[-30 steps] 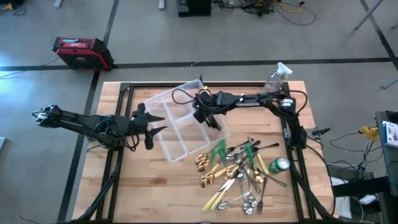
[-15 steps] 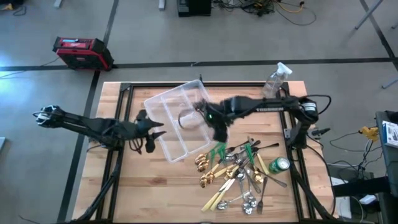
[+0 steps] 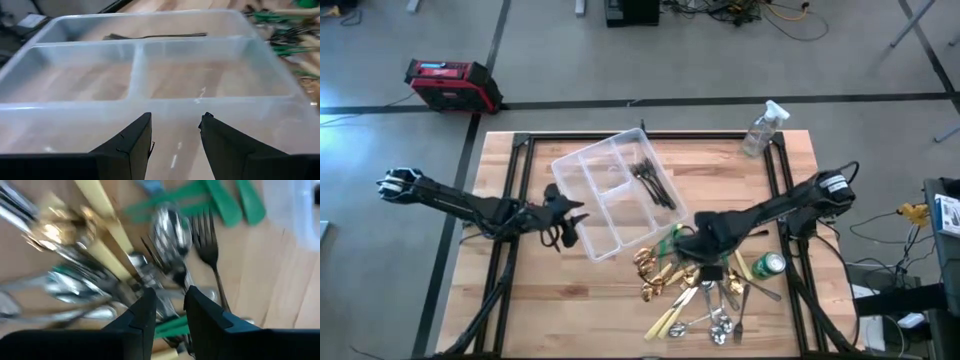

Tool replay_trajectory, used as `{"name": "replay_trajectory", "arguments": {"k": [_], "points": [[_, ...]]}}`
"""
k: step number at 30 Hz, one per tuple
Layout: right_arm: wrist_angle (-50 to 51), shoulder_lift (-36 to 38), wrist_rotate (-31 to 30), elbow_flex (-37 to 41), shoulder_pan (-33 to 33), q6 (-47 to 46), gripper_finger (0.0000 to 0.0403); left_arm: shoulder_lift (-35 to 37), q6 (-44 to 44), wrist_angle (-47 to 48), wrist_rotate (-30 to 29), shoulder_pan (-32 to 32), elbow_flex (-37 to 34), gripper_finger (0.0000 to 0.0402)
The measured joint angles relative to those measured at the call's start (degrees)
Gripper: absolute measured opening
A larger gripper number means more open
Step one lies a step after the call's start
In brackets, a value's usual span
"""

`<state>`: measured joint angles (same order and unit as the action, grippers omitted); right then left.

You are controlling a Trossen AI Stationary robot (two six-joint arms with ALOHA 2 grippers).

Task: Sort silverware
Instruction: Put the black fork into the transparent silverware tray

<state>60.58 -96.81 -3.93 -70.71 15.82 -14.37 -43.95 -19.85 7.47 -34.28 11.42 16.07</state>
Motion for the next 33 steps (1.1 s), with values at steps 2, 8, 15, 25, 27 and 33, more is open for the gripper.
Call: {"name": "replay_trajectory", "arguments": {"k": [2,8,15,25,27,33], "points": [[-0.01,-0.05,-0.65,2.23,0.16,0.40,0.0080,0.50,-1.09,4.47,-1.30,0.00,1.66,0.0155],[-2.74,0.02,-0.67,8.83,-1.23,4.99,0.0063,0.92,-5.91,17.20,-1.10,1.10,9.79,0.0155],[-15.04,0.19,-0.82,15.66,-1.58,6.54,0.0045,0.75,-6.13,18.54,-0.97,5.73,15.78,0.0155],[-17.00,0.13,-1.01,17.24,-1.61,7.03,0.0005,0.47,-7.70,18.40,-1.96,8.83,16.79,0.0155],[-16.94,0.06,-0.99,16.99,-1.63,6.83,0.0004,0.49,-7.62,18.44,-2.70,8.83,16.79,0.0155],[-17.68,-0.25,-0.03,14.37,-2.21,6.49,0.0001,0.61,-4.51,19.18,-5.50,8.83,16.65,0.0155]]}}
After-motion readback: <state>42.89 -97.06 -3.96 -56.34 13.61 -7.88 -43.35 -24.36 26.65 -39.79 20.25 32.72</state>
